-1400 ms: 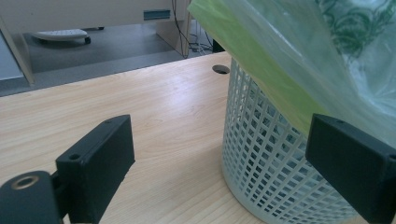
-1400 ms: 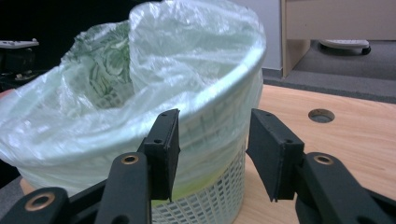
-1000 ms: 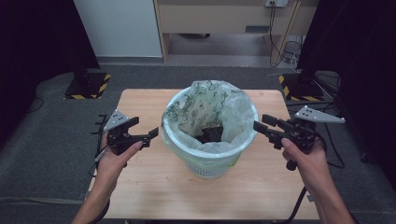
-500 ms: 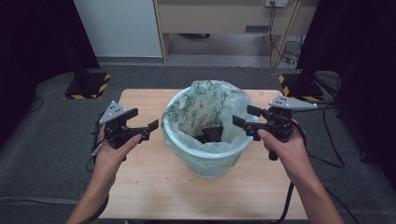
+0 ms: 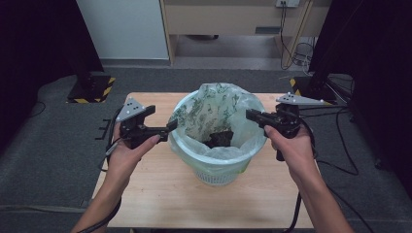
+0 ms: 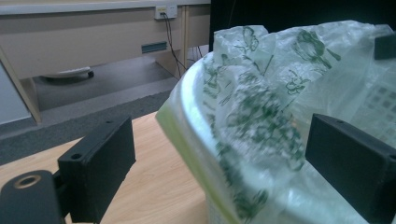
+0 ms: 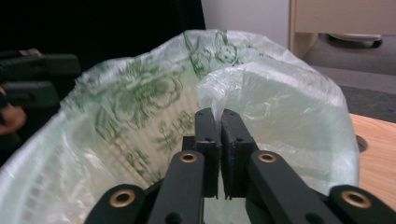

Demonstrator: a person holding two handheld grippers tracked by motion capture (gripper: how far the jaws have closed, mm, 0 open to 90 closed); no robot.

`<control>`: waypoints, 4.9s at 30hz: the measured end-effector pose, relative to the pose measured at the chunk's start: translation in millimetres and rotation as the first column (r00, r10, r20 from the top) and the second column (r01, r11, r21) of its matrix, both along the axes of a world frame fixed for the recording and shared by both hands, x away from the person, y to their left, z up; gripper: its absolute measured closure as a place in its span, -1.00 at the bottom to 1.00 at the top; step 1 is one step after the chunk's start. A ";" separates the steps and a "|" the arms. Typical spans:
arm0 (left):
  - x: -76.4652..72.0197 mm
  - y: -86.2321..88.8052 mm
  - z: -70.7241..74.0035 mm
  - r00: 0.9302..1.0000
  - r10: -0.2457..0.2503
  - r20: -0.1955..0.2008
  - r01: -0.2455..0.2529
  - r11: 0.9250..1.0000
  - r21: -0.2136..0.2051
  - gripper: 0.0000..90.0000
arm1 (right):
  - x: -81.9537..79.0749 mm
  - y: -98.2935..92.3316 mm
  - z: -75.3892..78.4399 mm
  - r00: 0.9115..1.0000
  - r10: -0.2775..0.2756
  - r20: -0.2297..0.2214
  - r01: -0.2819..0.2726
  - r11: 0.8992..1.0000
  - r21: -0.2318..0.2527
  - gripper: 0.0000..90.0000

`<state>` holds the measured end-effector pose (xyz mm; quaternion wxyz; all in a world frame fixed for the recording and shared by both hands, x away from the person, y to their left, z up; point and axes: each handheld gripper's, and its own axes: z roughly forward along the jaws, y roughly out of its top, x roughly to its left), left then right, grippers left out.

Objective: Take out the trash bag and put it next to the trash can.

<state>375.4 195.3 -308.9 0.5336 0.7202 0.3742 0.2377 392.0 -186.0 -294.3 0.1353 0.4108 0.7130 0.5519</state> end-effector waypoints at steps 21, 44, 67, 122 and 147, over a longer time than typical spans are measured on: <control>20.9 -34.1 -7.7 0.999 -0.038 -0.023 0.039 0.998 0.040 -0.41 | 9.7 -4.3 23.2 1.000 -0.030 -0.001 0.030 0.995 0.090 1.00; 15.9 -32.6 11.9 0.996 -0.046 0.074 0.045 0.999 0.021 0.98 | 10.9 23.3 53.9 0.999 -0.006 0.038 0.003 0.998 0.070 1.00; 22.9 -73.6 38.8 0.990 -0.137 0.024 0.137 0.991 0.002 0.98 | 14.9 59.6 24.5 0.996 0.080 -0.046 -0.080 0.997 0.016 1.00; 47.8 -92.2 40.9 0.979 -0.196 -0.057 0.187 0.973 -0.138 0.96 | 11.3 96.9 12.7 0.955 0.240 -0.175 -0.235 0.971 0.046 0.28; 34.9 -71.2 30.2 0.966 -0.260 -0.007 0.256 0.957 -0.137 -0.61 | 18.7 72.4 24.3 0.957 0.234 -0.170 -0.217 0.970 0.112 1.00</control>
